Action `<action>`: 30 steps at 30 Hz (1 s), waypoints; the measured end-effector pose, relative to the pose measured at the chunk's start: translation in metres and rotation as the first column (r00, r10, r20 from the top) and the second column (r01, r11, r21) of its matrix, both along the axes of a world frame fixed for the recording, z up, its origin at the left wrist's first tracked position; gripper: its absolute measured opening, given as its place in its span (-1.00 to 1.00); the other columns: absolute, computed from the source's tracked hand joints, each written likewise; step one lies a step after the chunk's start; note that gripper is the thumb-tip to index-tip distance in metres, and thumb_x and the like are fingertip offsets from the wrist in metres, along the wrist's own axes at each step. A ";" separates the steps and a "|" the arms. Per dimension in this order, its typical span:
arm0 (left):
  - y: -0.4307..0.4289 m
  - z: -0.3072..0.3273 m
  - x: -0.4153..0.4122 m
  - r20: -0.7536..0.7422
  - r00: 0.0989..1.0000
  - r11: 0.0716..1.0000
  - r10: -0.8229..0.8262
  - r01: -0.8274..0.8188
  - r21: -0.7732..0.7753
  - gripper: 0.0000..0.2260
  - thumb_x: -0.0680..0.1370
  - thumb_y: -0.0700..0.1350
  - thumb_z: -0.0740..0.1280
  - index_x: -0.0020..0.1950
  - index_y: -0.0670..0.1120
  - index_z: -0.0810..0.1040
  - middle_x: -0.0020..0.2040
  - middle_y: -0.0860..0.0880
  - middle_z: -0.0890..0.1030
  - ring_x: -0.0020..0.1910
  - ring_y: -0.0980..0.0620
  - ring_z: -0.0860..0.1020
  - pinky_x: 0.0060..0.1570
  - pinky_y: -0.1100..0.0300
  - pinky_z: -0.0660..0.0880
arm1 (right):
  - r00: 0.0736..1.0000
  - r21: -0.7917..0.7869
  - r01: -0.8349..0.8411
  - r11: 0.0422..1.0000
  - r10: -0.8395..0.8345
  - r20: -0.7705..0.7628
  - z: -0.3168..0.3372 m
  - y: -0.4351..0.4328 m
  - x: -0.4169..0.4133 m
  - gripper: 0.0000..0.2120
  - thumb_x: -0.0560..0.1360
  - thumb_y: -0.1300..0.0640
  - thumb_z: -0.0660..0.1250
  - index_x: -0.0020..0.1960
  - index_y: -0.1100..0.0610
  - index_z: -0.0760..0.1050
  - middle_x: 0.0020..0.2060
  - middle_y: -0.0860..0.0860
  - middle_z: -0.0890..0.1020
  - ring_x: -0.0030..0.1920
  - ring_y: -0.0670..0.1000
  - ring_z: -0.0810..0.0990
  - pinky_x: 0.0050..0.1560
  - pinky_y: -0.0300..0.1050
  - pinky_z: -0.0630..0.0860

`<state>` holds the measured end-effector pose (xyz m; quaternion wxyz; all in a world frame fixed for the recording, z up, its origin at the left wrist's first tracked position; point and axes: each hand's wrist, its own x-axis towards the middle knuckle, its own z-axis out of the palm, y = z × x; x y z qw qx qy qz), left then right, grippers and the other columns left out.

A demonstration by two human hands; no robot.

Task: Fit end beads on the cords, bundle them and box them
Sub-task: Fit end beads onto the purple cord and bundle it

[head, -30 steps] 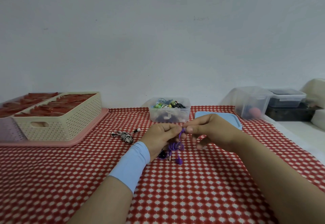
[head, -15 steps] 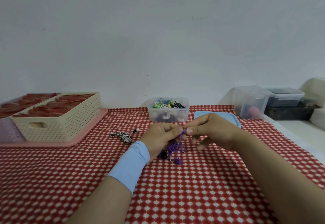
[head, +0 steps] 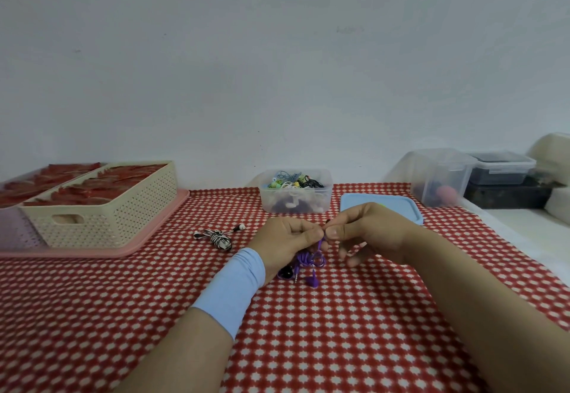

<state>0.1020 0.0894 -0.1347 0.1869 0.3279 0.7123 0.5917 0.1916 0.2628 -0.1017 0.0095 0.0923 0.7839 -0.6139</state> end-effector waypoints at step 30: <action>0.006 0.003 0.001 0.257 0.961 0.990 0.104 -0.126 0.067 -0.77 0.60 0.03 0.31 -0.05 -0.09 0.67 -0.27 -0.02 0.69 -0.29 0.10 0.62 -0.13 0.16 0.58 | 0.942 0.207 0.060 0.977 0.013 -0.334 -0.003 -0.004 -0.003 -0.89 0.48 0.25 0.51 -0.01 0.14 0.75 -0.23 0.19 0.73 -0.33 0.09 0.65 -0.21 0.11 0.65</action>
